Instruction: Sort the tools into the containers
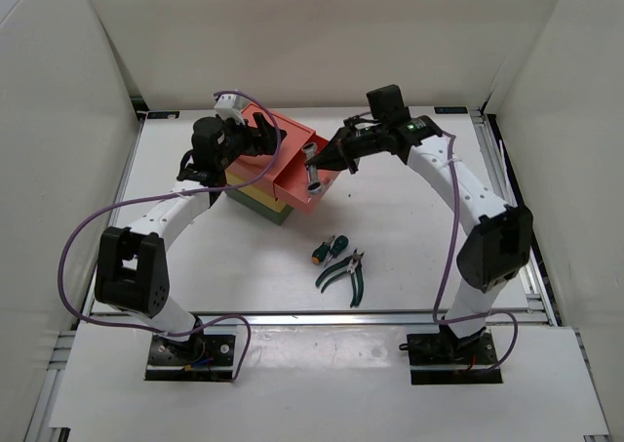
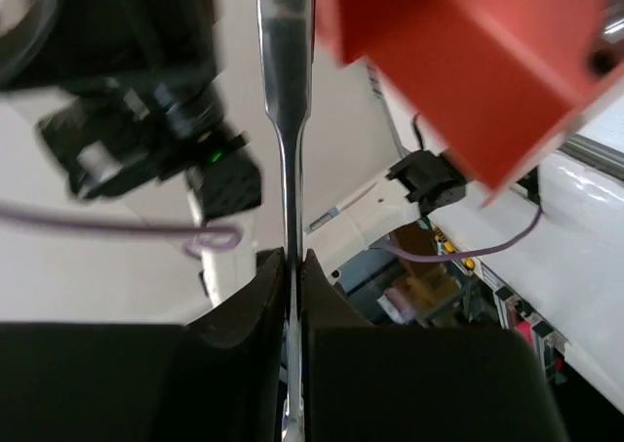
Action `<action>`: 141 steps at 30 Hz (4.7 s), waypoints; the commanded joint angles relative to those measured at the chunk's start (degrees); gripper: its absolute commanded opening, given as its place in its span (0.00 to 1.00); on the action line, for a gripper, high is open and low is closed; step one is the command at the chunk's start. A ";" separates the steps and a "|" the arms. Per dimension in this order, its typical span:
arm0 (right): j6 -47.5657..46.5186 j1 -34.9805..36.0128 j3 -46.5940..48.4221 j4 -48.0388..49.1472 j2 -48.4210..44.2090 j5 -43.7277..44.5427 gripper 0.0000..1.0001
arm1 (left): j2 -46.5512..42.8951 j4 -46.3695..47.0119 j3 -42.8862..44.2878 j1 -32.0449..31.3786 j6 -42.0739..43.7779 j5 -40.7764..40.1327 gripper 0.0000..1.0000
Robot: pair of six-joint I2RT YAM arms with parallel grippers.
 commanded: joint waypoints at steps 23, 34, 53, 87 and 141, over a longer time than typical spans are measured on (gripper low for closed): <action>-8.24 0.20 13.14 -2.07 15.13 0.92 0.17 | 1.04 -10.07 -3.41 0.40 -1.83 -1.02 0.99; -1.57 -1.20 13.84 12.34 12.93 -1.01 0.60 | 1.04 -10.60 -3.50 0.40 -1.30 -1.37 0.99; -41.11 -2.61 10.04 -15.77 -1.37 23.12 0.29 | 1.56 -10.77 -2.62 1.01 -1.30 -1.72 0.99; -36.90 4.07 8.66 2.84 15.82 18.68 0.36 | 1.56 -9.54 -5.97 0.31 -2.45 1.09 0.99; -10.37 -5.77 -18.39 69.28 17.24 -6.99 0.58 | 2.27 -11.39 -5.96 -1.71 0.36 1.36 0.99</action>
